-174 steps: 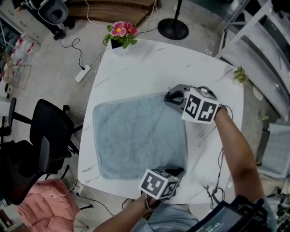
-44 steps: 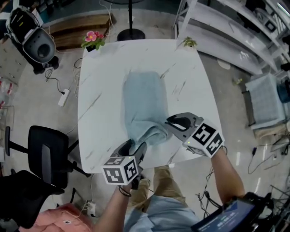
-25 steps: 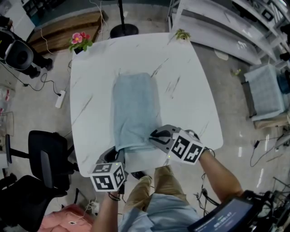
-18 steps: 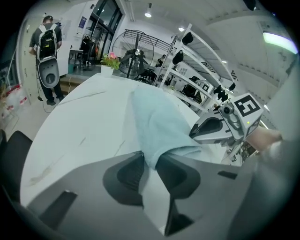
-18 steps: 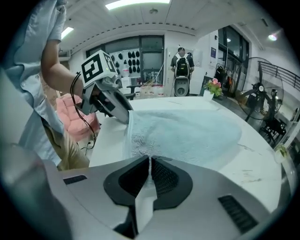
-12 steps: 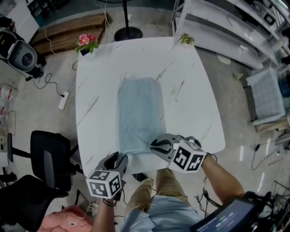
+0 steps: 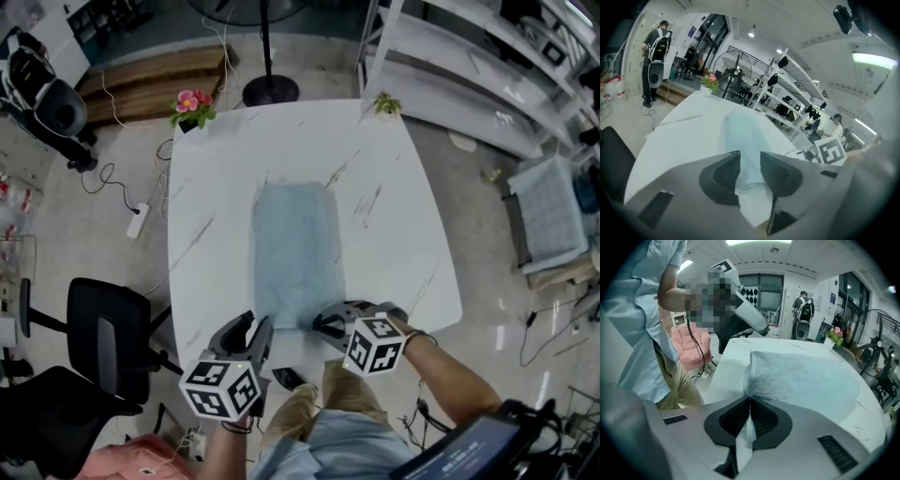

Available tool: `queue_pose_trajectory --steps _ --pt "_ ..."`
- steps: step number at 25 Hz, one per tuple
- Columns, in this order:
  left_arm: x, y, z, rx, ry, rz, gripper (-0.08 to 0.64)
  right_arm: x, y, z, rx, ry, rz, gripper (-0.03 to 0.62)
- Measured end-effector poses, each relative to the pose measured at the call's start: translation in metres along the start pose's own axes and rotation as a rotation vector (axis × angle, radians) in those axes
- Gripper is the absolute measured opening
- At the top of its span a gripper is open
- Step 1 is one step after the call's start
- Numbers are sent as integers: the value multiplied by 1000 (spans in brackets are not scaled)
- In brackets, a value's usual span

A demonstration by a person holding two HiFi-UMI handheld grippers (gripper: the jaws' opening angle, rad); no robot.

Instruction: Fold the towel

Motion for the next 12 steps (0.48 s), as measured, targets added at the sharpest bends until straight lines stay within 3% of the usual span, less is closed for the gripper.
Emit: queue_pose_trajectory --steps 4,7,9,12 --pt "40 6 -20 26 63 114 137 -3 1 -4 53 -53 -15 28" --pt "55 30 -24 -8 58 215 135 -25 -7 -20 170 -109 -119 55" --pt "56 38 -24 -45 40 210 110 -48 -20 -50 239 -96 -224 57" --pt "57 38 -24 -85 34 197 95 -70 -44 -112 210 -26 -284 84"
Point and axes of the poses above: the fingertips, and each gripper's own axes: x forward along the fingers, z to its left, y out of its underside, the point moved 10 cm from there along -x, backward along the fingers, and after that the axes turned 6 degrees about x, right-handed, at the moved point
